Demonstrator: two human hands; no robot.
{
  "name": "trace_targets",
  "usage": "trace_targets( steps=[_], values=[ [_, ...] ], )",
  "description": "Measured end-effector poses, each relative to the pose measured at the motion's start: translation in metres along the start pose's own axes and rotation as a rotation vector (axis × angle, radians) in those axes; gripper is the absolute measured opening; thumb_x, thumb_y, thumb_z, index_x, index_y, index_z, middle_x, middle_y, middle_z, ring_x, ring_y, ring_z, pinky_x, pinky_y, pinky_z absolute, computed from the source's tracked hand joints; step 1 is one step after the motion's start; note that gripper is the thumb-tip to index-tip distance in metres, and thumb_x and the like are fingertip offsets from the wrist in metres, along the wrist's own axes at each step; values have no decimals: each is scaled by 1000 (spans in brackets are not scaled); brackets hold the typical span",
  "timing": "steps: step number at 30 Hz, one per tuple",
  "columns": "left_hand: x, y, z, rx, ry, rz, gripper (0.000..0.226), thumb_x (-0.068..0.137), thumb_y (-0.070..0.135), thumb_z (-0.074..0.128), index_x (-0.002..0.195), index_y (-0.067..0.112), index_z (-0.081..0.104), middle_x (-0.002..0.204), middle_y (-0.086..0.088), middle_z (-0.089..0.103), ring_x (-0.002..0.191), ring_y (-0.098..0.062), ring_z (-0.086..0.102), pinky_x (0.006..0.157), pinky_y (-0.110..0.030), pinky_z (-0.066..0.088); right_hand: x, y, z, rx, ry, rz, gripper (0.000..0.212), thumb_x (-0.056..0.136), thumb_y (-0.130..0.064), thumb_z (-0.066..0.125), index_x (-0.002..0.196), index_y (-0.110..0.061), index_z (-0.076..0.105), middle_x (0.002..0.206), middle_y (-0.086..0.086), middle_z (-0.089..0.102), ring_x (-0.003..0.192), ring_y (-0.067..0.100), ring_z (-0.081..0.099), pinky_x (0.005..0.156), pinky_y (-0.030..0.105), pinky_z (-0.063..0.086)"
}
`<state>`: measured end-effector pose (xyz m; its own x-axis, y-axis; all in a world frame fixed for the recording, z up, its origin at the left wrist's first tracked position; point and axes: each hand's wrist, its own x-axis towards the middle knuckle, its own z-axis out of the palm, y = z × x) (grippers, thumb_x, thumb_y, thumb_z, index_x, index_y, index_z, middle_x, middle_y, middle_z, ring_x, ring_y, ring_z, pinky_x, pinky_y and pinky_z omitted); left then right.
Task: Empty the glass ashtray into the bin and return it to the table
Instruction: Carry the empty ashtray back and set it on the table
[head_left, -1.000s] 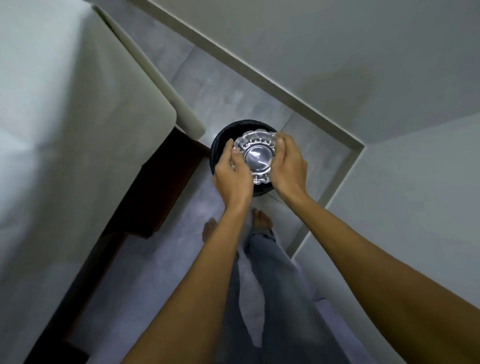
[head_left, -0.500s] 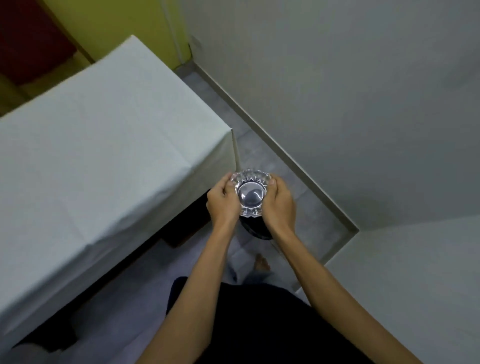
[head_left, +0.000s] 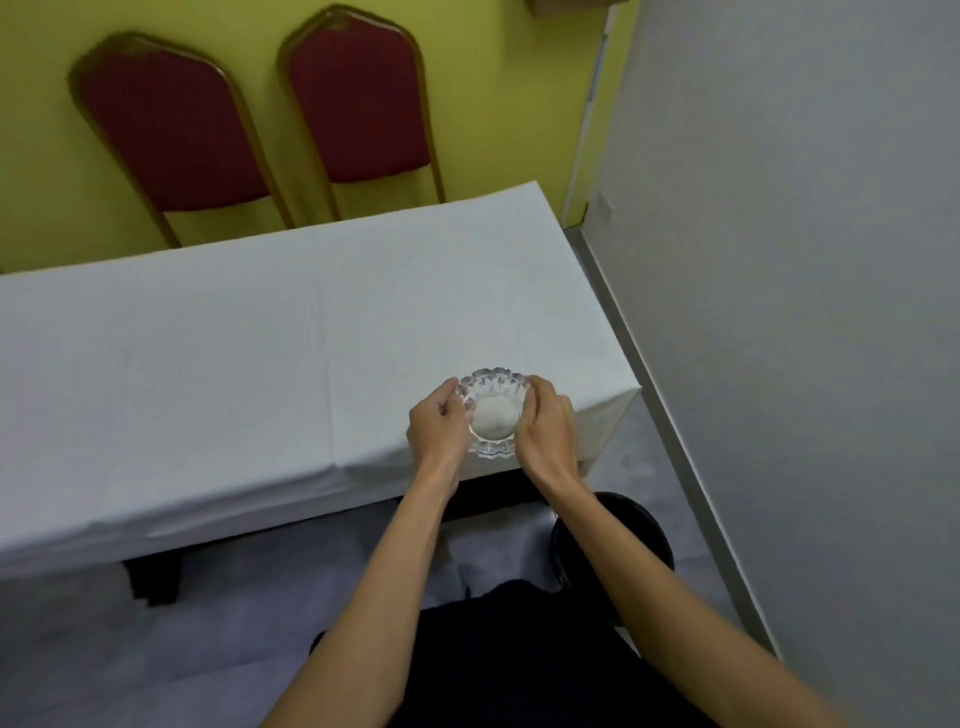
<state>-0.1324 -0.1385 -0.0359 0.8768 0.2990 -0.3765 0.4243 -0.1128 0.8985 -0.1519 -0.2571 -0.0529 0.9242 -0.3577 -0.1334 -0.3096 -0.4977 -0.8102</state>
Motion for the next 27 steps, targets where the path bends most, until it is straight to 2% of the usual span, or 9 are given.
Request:
trace_targets(
  steps=[10,12,15,18,20,22,24,26,27],
  values=[
    [109,21,-57,116,11,-69,42,98,14,46,138,17,58,141,6,57,133,-16,51,106,-24,40,82,-59,87,-143,-135,-74,43,107,-29,30,140,-18,56,120,12,66,103,28,64,91,38,52],
    [129,23,-62,134,-14,-74,40,97,10,45,130,20,63,133,9,61,126,-18,54,96,-21,43,94,-65,103,-151,-110,-40,43,107,-34,28,137,-23,56,116,12,61,88,26,62,84,36,52],
    [153,31,-65,197,-40,-74,40,93,2,37,92,29,66,99,15,55,92,-17,47,64,-15,35,110,-75,125,-160,-88,25,41,107,-37,26,134,-29,56,114,11,53,77,24,55,76,32,47],
    [172,34,-67,254,-70,-98,32,92,3,35,100,14,64,97,0,62,86,-21,46,54,-15,29,124,-82,139,-176,-103,56,40,106,-37,27,132,-30,56,108,7,46,74,24,53,74,32,44],
    [181,37,-66,247,-69,-93,33,91,4,33,114,-1,56,119,-22,60,95,-40,57,51,-16,27,134,-87,144,-168,-113,51,39,105,-37,28,131,-31,56,107,4,44,73,22,52,74,30,41],
    [188,40,-65,250,-36,-86,28,91,4,32,105,1,56,108,-28,58,92,-40,59,50,-19,29,145,-91,149,-174,-127,40,38,103,-37,30,131,-33,56,108,3,44,74,22,53,75,29,41],
    [194,44,-61,246,3,-77,27,94,7,32,98,5,58,98,-22,61,82,-38,57,57,-29,44,155,-93,153,-177,-156,36,38,102,-37,32,131,-34,56,107,1,42,76,23,55,76,29,42],
    [198,45,-59,229,41,-83,38,97,11,31,127,-3,51,124,-23,59,99,-37,61,78,-38,54,164,-95,155,-175,-175,29,38,101,-37,32,131,-35,56,108,0,40,77,23,54,77,29,42],
    [200,44,-58,223,53,-80,41,98,13,31,133,-3,45,128,-23,57,97,-32,63,76,-31,54,169,-97,156,-177,-183,25,38,101,-37,33,131,-34,56,108,1,39,77,23,54,78,29,43]
  ],
)
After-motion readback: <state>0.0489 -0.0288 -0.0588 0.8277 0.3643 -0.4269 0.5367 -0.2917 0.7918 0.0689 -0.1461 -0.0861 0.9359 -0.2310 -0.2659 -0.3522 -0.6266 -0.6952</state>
